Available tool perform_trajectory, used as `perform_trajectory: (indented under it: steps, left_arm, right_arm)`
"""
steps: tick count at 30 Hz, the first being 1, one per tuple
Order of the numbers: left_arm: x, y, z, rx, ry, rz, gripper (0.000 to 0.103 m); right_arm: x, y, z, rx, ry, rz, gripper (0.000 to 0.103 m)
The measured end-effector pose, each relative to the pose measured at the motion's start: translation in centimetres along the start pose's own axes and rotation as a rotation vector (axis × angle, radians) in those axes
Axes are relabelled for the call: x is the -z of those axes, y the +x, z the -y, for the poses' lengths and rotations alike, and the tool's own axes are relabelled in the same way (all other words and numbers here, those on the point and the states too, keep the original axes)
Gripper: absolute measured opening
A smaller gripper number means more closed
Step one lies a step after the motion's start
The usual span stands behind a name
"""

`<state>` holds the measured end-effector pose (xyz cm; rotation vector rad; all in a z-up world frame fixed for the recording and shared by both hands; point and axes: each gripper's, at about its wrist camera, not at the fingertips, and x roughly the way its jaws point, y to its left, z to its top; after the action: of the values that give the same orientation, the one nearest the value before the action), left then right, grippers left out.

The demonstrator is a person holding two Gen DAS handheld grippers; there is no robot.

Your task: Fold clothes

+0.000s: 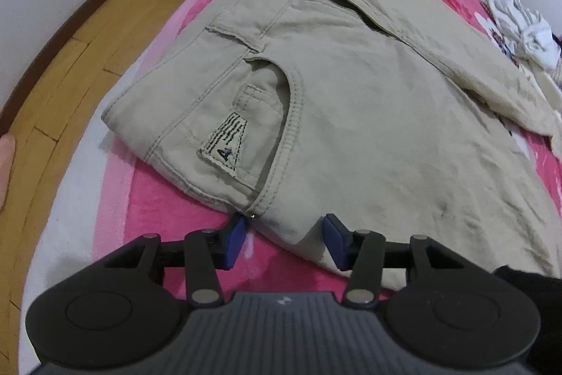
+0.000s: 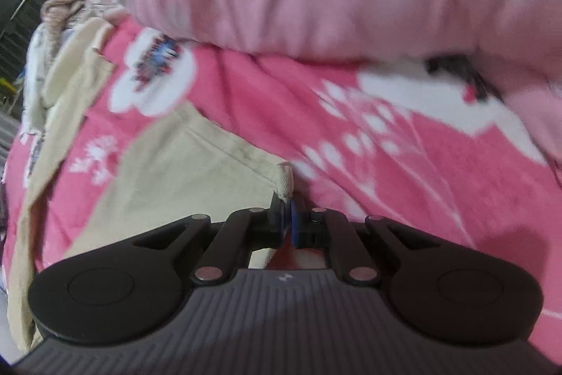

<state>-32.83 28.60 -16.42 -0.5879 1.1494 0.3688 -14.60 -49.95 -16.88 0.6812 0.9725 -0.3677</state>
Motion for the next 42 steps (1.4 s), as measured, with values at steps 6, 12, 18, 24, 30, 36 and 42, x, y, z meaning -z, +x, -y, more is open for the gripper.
perform_trajectory:
  steps: [6, 12, 18, 24, 30, 36, 42]
  left_arm:
    - [0.0, -0.6, 1.0, -0.054, 0.115, -0.012, 0.051]
    - [0.4, -5.3, 2.3, -0.080, 0.321, -0.013, 0.049]
    - [-1.3, -4.0, 6.1, 0.054, 0.413, 0.053, 0.049]
    - [-0.9, 1.5, 8.1, 0.029, 0.490, -0.043, 0.044]
    - [-4.9, -1.2, 8.8, 0.031, 0.503, 0.047, 0.050]
    - [-9.3, 1.9, 18.8, 0.165, 0.642, 0.165, 0.050]
    - [-8.7, 5.8, 29.6, 0.270, 0.875, 0.254, 0.050]
  right_arm:
    - [-0.4, -0.3, 0.6, -0.031, -0.044, 0.011, 0.013]
    - [-2.4, -5.9, -0.3, 0.013, -0.135, 0.136, 0.022]
    - [-2.8, -2.8, -11.9, -0.186, -0.560, 0.030, 0.021]
    - [-1.6, 5.1, -16.9, -0.089, -0.836, -0.118, 0.017]
    - [-7.0, 5.8, -14.5, 0.199, -0.707, 0.014, 0.014]
    - [-7.0, 6.0, -21.6, -0.155, -0.575, -0.014, 0.020]
    - [-10.5, 15.1, -25.4, -0.361, -0.125, -0.115, 0.028]
